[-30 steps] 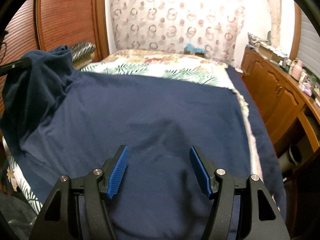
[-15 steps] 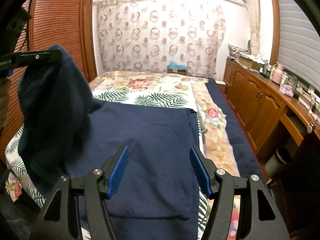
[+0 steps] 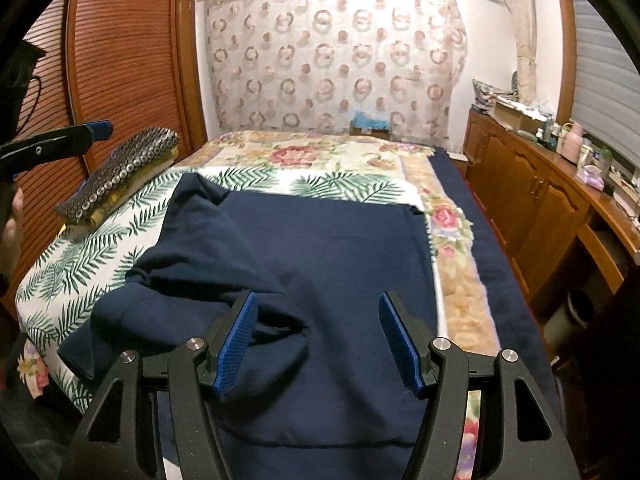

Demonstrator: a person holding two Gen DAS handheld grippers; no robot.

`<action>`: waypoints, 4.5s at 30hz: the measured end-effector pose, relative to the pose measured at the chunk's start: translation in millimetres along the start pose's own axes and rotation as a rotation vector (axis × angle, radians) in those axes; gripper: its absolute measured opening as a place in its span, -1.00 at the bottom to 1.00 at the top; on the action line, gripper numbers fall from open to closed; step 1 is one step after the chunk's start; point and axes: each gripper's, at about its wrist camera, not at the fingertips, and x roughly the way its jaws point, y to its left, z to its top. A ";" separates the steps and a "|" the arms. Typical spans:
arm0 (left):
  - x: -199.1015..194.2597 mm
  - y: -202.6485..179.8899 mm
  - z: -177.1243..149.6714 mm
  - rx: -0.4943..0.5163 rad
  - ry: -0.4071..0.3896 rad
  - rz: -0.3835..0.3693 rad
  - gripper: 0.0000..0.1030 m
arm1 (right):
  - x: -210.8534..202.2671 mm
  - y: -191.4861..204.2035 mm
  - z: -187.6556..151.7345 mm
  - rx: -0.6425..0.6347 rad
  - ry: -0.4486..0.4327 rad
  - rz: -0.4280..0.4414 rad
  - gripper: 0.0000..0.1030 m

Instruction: Fold small clothes

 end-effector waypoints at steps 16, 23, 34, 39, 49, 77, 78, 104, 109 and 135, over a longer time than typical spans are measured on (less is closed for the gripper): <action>-6.7 46.6 -72.1 -0.125 0.053 0.115 0.45 | 46.5 -17.4 0.4 0.048 0.145 0.130 0.02; -6.9 47.3 -85.4 -0.147 0.058 0.112 0.45 | 40.4 -14.7 12.4 -0.020 0.106 0.123 -0.87; -3.3 36.9 -88.0 -0.154 0.062 0.088 0.45 | -36.2 -17.4 44.8 -0.092 -0.114 0.132 -0.91; -4.6 30.2 -87.3 -0.148 0.055 0.080 0.45 | -68.5 -32.5 41.0 -0.087 -0.141 0.069 -0.91; -5.7 20.7 -84.7 -0.137 0.038 0.098 0.45 | -41.2 -72.1 -3.4 0.004 0.045 -0.079 -0.56; -1.4 19.3 -93.4 -0.153 0.068 0.109 0.46 | 23.2 -5.9 19.4 -0.211 0.185 0.191 0.19; -1.0 19.1 -93.8 -0.152 0.070 0.107 0.46 | 25.2 -6.0 19.7 -0.220 0.192 0.191 0.19; 15.2 1.8 -103.6 -0.136 0.129 0.064 0.46 | 45.3 -102.0 106.7 -0.212 0.095 -0.075 -0.81; 18.7 -1.3 -106.5 -0.129 0.143 0.059 0.46 | 82.9 -143.5 115.1 -0.051 0.082 -0.306 -0.81; 21.7 -13.1 -112.1 -0.126 0.156 0.024 0.46 | 35.3 -63.6 27.8 -0.091 0.243 0.118 0.11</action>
